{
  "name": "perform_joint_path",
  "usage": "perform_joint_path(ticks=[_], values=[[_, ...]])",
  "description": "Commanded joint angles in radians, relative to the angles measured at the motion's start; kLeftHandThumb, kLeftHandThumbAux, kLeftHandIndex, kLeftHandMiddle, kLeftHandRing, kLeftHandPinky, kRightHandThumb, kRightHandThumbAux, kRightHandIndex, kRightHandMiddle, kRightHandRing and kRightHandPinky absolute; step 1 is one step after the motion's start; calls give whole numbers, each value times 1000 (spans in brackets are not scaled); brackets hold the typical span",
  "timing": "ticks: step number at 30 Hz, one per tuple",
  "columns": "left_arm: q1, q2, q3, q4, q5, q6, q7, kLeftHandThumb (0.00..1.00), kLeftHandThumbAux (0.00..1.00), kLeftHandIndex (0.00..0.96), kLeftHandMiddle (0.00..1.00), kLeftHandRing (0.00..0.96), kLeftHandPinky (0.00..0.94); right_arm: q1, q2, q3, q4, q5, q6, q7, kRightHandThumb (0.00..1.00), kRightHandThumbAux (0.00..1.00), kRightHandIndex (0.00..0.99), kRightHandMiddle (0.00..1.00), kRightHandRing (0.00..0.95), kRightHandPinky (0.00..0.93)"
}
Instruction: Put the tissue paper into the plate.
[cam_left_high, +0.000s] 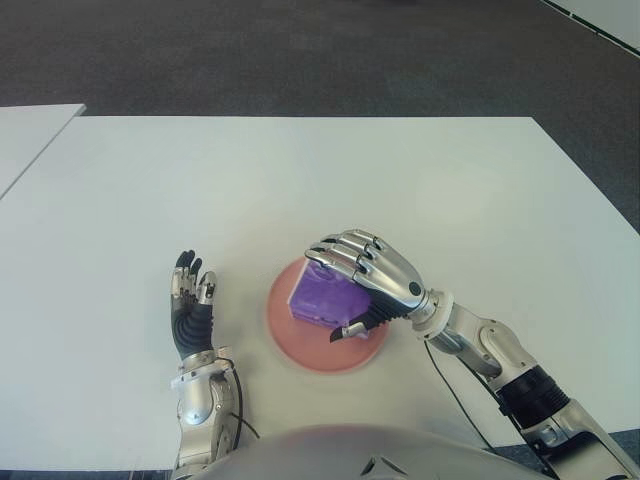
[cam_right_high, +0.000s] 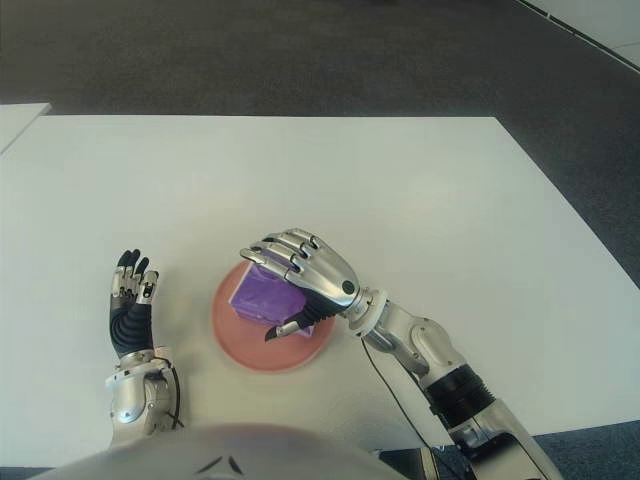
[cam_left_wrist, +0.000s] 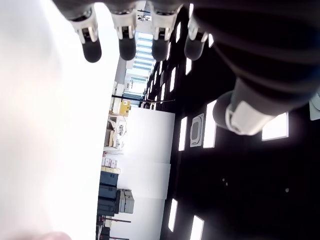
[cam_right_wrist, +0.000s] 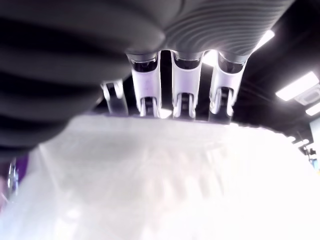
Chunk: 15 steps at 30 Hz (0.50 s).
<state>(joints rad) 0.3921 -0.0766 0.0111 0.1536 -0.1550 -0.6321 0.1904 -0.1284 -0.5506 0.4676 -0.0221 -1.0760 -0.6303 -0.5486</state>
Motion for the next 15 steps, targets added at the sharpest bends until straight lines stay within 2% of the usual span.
perform_joint_path(ticks=[1, 8, 15], values=[[5, -78, -23, -13, -14, 35, -7, 37, 566, 64, 2, 1, 29, -19, -5, 4, 33, -25, -18, -31, 170, 341, 0, 0, 0, 0], [7, -74, -31, -26, -20, 56, -1, 45, 572, 54, 0, 0, 29, -35, -7, 9, 58, -41, -31, -62, 155, 336, 0, 0, 0, 0], [9, -78, -35, -35, -21, 63, 2, 52, 574, 49, 0, 2, 34, -48, -18, 11, 69, -22, -49, -24, 142, 327, 0, 0, 0, 0]])
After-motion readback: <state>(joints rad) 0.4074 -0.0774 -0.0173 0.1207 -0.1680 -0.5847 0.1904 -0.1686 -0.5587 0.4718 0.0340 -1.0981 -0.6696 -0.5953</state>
